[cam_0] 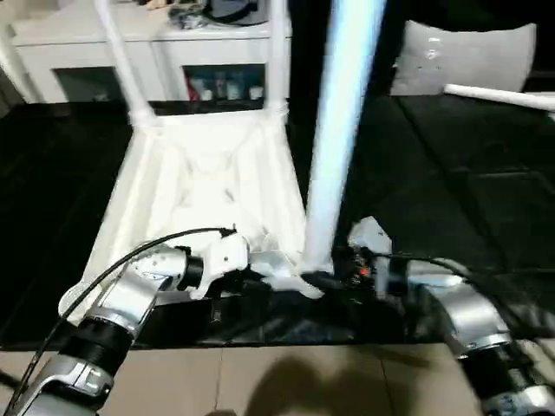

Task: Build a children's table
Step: Rotate leg to tighten

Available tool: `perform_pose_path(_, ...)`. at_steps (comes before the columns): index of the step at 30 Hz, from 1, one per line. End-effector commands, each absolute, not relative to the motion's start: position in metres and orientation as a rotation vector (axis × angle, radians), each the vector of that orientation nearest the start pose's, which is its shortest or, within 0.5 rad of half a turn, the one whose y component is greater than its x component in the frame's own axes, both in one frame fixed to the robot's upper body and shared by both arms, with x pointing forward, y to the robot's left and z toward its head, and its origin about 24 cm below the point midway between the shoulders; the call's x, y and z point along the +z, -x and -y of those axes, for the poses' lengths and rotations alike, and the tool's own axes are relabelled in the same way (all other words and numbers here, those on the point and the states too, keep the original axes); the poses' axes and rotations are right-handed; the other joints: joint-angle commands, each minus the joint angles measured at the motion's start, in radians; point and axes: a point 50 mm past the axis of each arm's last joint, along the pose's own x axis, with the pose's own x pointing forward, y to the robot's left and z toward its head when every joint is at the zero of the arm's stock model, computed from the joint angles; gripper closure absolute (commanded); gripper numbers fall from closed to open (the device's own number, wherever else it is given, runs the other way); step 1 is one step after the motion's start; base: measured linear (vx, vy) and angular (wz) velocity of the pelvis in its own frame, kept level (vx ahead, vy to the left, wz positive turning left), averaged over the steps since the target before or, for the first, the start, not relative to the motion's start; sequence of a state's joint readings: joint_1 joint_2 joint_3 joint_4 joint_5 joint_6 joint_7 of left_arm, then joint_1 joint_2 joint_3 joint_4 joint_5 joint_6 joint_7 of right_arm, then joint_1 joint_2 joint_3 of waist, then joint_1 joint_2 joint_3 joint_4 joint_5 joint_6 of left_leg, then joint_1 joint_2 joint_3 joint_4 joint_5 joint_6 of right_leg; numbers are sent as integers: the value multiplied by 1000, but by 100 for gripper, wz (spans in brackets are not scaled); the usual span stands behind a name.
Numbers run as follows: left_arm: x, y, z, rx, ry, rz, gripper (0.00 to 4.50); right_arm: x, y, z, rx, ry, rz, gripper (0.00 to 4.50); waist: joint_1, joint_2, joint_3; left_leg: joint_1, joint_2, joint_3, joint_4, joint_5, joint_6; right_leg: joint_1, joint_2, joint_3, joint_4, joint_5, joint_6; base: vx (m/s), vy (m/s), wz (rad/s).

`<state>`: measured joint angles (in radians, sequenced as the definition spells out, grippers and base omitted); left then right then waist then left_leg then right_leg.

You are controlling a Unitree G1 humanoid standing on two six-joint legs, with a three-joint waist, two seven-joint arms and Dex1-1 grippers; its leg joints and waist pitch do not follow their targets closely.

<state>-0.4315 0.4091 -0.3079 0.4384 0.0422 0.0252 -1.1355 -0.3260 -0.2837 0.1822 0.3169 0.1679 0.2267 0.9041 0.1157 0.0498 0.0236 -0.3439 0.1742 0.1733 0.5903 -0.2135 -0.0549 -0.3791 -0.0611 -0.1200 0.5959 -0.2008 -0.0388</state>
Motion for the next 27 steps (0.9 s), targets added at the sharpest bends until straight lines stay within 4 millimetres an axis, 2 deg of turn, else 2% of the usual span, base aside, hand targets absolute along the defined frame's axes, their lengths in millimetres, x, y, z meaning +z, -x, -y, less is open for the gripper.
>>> perform_pose_path(1,17,-280,-112,-1347,-436,-452,450,25,-290,108,961,23,-381,178,-9,-7,-22,3,63,-29,-81,-239,26,36,-112,68,-113,-505,-61,0,0,0)
perform_pose_path(2,17,-286,-98,-1263,-391,-444,450,24,-298,95,850,-16,-379,178,-15,-3,-18,8,64,-31,-82,-269,15,31,-112,65,-117,-544,-55,0,0,0)
perform_pose_path(3,18,-288,-91,-1232,-383,-438,450,24,-303,91,796,-27,-379,178,-21,-6,-14,13,60,-32,-81,-303,8,28,-112,60,-127,-598,-40,0,0,0)
perform_pose_path(4,18,-289,-86,-1217,-383,-435,450,23,-306,89,765,-32,-380,178,-45,-5,-10,34,50,-42,-73,-384,-20,24,-118,41,-150,-709,1,0,0,0)
perform_pose_path(5,18,-290,-80,-1198,-381,-431,450,23,-309,88,730,-29,-383,178,-53,-3,-9,33,49,-46,-75,-404,-20,27,-115,35,-150,-710,9,0,0,0)
perform_pose_path(6,19,-290,-74,-1185,-375,-426,450,22,-312,87,701,-27,-387,178,-65,3,-13,30,55,-51,-82,-427,-12,38,-113,28,-155,-673,22,0,0,0)
perform_pose_path(7,19,-290,-67,-1171,-368,-417,450,21,-313,87,683,-21,-385,178,-72,-4,-14,23,56,-53,-85,-427,-7,43,-111,28,-152,-642,24,0,0,0)
perform_pose_path(8,19,-290,-61,-1165,-370,-407,450,21,-314,88,677,-20,-386,178,-77,-1,-14,30,58,-52,-87,-435,1,38,-112,32,-153,-610,12,0,0,0)
perform_pose_path(9,20,-290,-59,-1161,-373,-404,450,21,-314,88,674,-20,-387,122,-79,0,-11,38,56,-48,-85,-440,12,30,-112,34,-157,-612,1,0,0,0)
perform_pose_path(11,20,-289,-57,-1152,-388,-405,450,22,-313,89,658,-37,-375,108,-85,1,-4,44,49,-46,-81,-459,17,24,-113,30,-166,-663,6,0,0,0)
perform_pose_path(12,19,-290,-59,-1147,-400,-408,450,22,-312,90,657,-43,-369,101,-89,2,-6,48,49,-49,-81,-479,16,24,-112,27,-168,-669,13,0,0,0)
perform_pose_path(14,18,-291,-63,-1133,-431,-414,450,22,-310,93,656,-36,-357,87,-84,1,-12,42,52,-50,-87,-454,22,28,-116,36,-158,-615,1,0,0,0)
perform_pose_path(15,17,-292,-67,-1123,-450,-420,450,22,-309,95,656,-36,-344,65,-80,3,-13,35,58,-51,-93,-433,27,31,-120,45,-148,-573,-20,0,0,0)
perform_pose_path(16,17,-293,-74,-1110,-468,-427,450,24,-308,100,657,-43,-321,60,-76,10,-14,31,62,-50,-96,-417,26,31,-121,54,-141,-530,-40,0,0,0)
perform_pose_path(17,16,-294,-78,-1102,-476,-433,450,25,-307,103,663,-46,-303,57,-73,8,-17,28,63,-49,-97,-403,28,34,-121,58,-137,-503,-47,0,0,0)
perform_pose_path(18,16,-295,-81,-1096,-482,-437,450,26,-306,106,669,-47,-291,49,-69,2,-23,15,66,-50,-100,-349,38,44,-123,68,-120,-422,-69,53,13,3)
perform_pose_path(19,16,-295,-83,-1093,-484,-439,450,26,-305,107,673,-47,-285,49,-65,6,-27,8,72,-49,-100,-299,45,44,-121,73,-108,-347,-103,0,0,0)
perform_pose_path(20,15,-295,-86,-1087,-495,-442,450,27,-304,110,682,-45,-275,23,-63,6,-30,8,72,-46,-96,-275,49,45,-121,75,-105,-312,-117,0,0,0)
perform_pose_path(21,14,-296,-91,-1078,-514,-447,450,29,-302,117,694,-40,-258,16,-58,8,-28,8,71,-40,-93,-256,56,43,-122,78,-103,-282,-139,0,0,0)
perform_pose_path(23,13,-297,-97,-1076,-526,-453,450,31,-298,126,718,-24,-244,13,-49,5,-26,12,66,-32,-87,-255,68,39,-125,81,-108,-314,-148,0,0,0)
perform_pose_path(24,13,-297,-99,-1076,-532,-454,450,32,-296,131,731,-14,-237,7,-45,1,-26,6,64,-32,-85,-239,74,43,-127,83,-108,-341,-142,0,0,0)
perform_pose_path(25,13,-298,-101,-1076,-535,-455,450,33,-295,135,740,-8,-232,7,-41,-1,-28,-6,63,-35,-84,-205,81,50,-127,82,-103,-344,-131,0,0,0)
perform_pose_path(26,14,-298,-102,-1076,-536,-455,450,33,-294,136,745,-5,-231,7,-39,-1,-30,-6,63,-34,-82,-193,84,49,-126,81,-102,-341,-127,0,0,0)
perform_pose_path(27,14,-298,-106,-1084,-548,-455,450,36,-290,145,775,16,-223,7,-35,0,-31,-6,63,-33,-80,-177,91,47,-123,79,-103,-341,-122,0,0,0)
